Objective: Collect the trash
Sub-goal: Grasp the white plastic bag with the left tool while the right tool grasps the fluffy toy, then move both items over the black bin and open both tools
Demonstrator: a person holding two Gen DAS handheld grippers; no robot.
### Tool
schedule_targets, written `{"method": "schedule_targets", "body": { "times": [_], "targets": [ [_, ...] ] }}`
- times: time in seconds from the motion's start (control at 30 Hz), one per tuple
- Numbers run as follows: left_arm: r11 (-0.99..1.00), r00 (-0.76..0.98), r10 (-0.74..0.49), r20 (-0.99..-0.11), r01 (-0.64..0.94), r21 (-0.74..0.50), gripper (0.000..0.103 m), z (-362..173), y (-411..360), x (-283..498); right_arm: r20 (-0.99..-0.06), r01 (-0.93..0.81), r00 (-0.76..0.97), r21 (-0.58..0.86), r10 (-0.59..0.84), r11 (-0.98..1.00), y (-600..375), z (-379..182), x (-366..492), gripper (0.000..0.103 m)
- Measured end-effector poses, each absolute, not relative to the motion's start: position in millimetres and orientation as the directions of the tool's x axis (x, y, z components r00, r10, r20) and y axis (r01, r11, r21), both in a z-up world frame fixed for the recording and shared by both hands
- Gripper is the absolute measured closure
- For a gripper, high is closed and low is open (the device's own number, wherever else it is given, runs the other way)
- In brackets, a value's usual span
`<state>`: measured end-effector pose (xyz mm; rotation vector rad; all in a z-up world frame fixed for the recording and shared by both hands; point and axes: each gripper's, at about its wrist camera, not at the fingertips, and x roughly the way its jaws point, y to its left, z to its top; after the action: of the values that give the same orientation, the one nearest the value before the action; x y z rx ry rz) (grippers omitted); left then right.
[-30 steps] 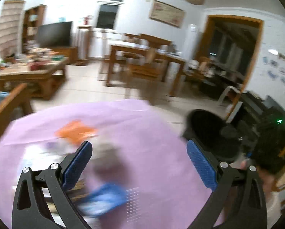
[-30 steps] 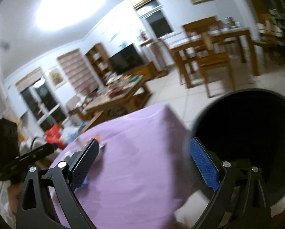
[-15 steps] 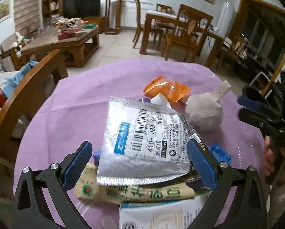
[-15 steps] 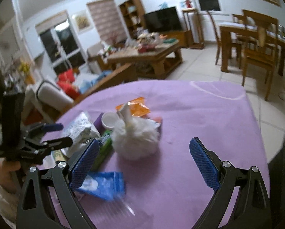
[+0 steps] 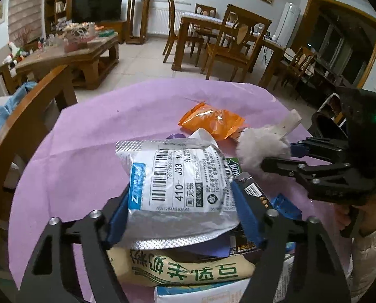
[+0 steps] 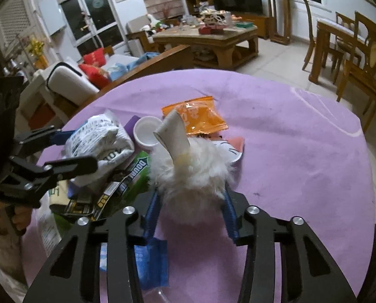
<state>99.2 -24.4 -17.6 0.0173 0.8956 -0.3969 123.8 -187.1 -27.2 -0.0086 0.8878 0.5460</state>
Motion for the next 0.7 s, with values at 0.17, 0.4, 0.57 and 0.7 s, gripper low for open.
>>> {"method": "schedule_targets", "body": {
  "times": [0.17,0.4,0.57,0.7],
  "targets": [
    [0.925,0.626,-0.368,-0.688,0.325,-0.199,0.038,3.1,-15.5,81.7,-0.657,-0.440,0.571,0.261,0.492,0.859,-216.9,-4.6,93.7,0.062],
    [0.902,0.703,-0.431,-0.566,0.358,-0.243,0.038,45.5,-25.9,47.8,-0.506,-0.387,0.675,0.378,0.538,0.841,-279.2,27.5,46.7,0.062],
    [0.862,0.690,-0.504,-0.520,0.442,-0.248,0.037,66.5,-68.6,34.5,-0.440,-0.352,0.728,0.418,0.526,0.837,-327.8,39.0,16.4,0.062],
    [0.821,0.654,-0.564,-0.504,0.509,-0.259,0.037,71.5,-112.6,33.2,-0.397,-0.295,0.782,0.443,0.480,0.847,-377.6,42.5,-10.7,0.062]
  ]
}}
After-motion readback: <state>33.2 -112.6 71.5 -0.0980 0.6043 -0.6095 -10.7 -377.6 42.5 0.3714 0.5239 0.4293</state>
